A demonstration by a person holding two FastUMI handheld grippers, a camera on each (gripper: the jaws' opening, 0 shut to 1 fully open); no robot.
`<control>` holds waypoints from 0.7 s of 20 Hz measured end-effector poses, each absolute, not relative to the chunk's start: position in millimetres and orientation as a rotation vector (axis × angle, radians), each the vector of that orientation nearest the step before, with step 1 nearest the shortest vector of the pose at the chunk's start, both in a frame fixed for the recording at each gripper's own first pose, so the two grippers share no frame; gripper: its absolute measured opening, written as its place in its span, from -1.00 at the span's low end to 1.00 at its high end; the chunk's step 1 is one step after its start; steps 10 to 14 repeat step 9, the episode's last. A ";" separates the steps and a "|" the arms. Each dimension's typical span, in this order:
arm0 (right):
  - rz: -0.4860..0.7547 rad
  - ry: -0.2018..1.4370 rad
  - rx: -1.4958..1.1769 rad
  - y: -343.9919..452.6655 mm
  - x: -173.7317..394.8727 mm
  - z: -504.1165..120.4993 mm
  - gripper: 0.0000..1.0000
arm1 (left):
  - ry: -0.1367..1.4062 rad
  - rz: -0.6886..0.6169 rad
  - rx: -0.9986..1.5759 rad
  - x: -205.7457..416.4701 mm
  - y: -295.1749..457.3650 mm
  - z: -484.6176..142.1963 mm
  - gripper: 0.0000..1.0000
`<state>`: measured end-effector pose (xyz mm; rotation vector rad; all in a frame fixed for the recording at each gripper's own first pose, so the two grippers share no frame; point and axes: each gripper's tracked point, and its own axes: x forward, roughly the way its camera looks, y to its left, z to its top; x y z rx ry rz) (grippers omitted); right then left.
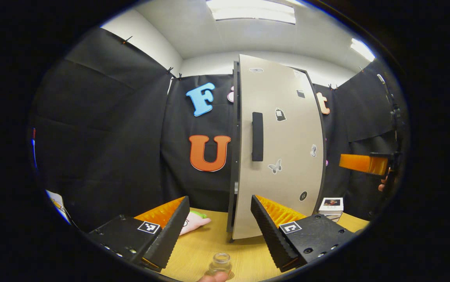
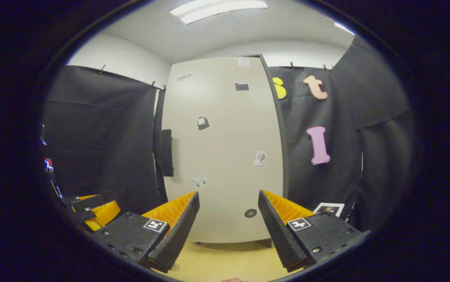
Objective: Open the cabinet door with the right hand, grasp the bottle in the cabinet with the left hand and place it on the coaster, then close the cabinet door with the right hand.
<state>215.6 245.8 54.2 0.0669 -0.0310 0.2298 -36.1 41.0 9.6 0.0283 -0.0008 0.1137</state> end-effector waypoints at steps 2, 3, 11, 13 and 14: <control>0.150 -0.014 0.034 211.5 209.7 44.3 0.93 | 0.002 0.093 0.032 -36.7 27.8 8.1 0.89; 0.119 -0.004 0.027 197.8 205.9 40.4 0.93 | 0.004 0.083 0.036 -36.8 22.7 7.0 0.89; 0.029 -0.003 -0.004 144.7 191.9 14.3 0.96 | -0.034 0.050 0.053 -41.0 -5.2 12.5 0.89; 0.029 -0.003 -0.004 144.7 191.9 14.3 0.96 | -0.034 0.050 0.053 -41.0 -5.2 12.5 0.89; 0.029 -0.003 -0.004 144.7 191.9 14.3 0.96 | -0.034 0.050 0.053 -41.0 -5.2 12.5 0.89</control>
